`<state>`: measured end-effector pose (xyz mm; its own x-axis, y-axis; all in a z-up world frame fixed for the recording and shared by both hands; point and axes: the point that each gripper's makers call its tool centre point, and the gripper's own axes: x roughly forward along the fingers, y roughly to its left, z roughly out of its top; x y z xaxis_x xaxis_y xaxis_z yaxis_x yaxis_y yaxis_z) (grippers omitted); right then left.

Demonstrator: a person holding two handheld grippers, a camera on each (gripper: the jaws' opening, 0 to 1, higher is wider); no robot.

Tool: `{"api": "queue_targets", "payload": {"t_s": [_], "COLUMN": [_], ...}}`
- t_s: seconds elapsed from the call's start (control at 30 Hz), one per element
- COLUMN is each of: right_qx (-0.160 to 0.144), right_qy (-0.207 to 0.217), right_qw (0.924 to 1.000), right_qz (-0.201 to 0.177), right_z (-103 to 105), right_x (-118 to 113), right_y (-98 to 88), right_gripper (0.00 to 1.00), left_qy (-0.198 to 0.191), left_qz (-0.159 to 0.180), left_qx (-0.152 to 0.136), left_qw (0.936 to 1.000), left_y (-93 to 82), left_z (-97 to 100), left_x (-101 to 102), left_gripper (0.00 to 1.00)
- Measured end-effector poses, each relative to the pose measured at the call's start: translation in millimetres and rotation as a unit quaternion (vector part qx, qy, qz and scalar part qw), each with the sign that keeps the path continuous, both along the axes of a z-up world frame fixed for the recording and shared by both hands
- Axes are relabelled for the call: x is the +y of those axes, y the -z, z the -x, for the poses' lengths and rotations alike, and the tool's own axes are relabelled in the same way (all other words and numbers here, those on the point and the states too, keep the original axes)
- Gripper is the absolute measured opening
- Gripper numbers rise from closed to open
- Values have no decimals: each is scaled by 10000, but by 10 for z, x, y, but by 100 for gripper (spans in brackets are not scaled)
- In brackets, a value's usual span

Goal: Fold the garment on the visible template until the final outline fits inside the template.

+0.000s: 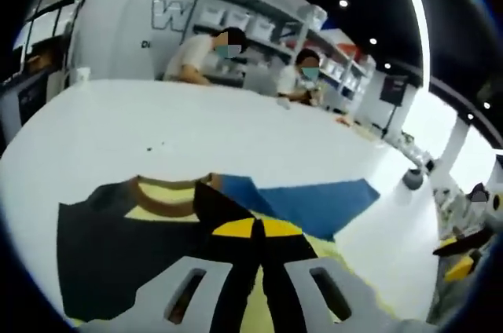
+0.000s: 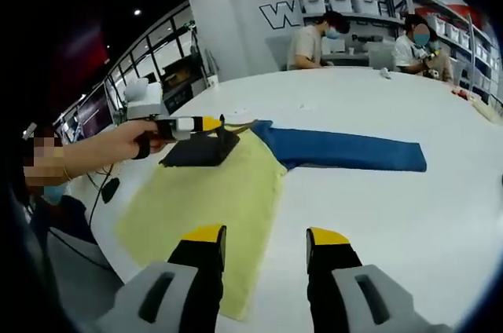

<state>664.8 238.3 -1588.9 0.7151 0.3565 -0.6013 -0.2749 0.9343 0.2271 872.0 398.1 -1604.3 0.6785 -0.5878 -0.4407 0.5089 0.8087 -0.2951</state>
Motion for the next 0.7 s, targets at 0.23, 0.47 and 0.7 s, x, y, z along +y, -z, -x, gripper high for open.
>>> {"api": "queue_targets", "payload": {"t_s": [0.23, 0.47, 0.7], "right_qx": [-11, -3, -5], "right_qy": [201, 305, 379], "right_qw": [9998, 9995, 9993], "right_qz": [-11, 10, -26], "right_z": [-1, -27, -26], "right_x": [-150, -295, -322], "right_y": [-2, 37, 58], "right_gripper": [38, 38, 38], "left_qy": [292, 496, 560], "left_qz": [74, -6, -103], "left_qx": [153, 278, 424], "left_qw": [9994, 9984, 9975], "left_y": [67, 164, 295], "left_z": [60, 181, 214], "left_x": [-268, -449, -551], "left_gripper": [0, 0, 0]}}
